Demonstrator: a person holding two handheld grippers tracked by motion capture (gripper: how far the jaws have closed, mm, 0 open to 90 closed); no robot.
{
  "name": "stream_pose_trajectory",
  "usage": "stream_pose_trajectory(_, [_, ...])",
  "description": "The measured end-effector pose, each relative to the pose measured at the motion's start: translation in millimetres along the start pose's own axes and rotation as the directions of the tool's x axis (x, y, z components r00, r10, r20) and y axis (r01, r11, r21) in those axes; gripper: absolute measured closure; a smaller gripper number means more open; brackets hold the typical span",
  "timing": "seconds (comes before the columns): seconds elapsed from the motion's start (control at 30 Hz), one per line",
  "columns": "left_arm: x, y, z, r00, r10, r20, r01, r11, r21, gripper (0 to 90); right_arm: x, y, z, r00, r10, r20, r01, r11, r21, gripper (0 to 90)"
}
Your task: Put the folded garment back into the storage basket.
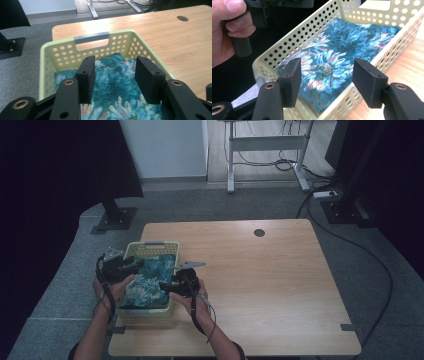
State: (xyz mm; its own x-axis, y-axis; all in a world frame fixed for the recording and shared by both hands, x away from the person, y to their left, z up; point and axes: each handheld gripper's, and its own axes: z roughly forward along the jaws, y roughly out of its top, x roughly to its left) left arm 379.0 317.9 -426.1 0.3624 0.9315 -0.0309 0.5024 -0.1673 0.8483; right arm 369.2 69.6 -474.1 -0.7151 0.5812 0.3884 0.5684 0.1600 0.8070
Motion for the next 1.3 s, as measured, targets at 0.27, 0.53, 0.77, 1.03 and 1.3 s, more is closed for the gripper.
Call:
stream_pose_trajectory(0.27, [-16.0, -6.1, -11.5, 0.9998, -0.016, 0.016, 0.016, 0.9998, -0.008, 47.1, -2.3, -7.7, -20.4, 0.999, -0.034, -0.029, 0.034, 0.999, 0.006, 40.7])
stream_pose_trajectory(0.53, [-26.4, -18.2, -17.2, 0.9991, -0.032, 0.028, 0.033, 0.9994, -0.01, 47.4, -1.0, -15.3, -35.1, 0.9938, -0.109, -0.021, 0.11, 0.993, 0.033, 42.0])
stream_pose_trajectory(0.77, [-37.8, -25.4, -16.3, 0.9986, -0.03, 0.043, 0.03, 0.9995, -0.008, 47.4, -2.2, -19.0, -46.1, 0.9883, -0.152, -0.014, 0.153, 0.987, 0.05, 42.1])
stream_pose_trajectory(1.03, [-54.4, -30.9, -18.6, 0.9975, -0.022, 0.068, 0.023, 0.9995, -0.021, 47.7, -7.2, -24.0, -64.0, 0.9861, -0.166, -0.001, 0.166, 0.985, 0.049, 42.0])
stream_pose_trajectory(1.3, [-72.9, -38.0, -16.5, 0.9953, -0.013, 0.096, 0.015, 0.9995, -0.026, 47.6, -20.6, -35.2, -83.1, 0.9877, -0.156, 0.008, 0.156, 0.987, 0.036, 42.4])
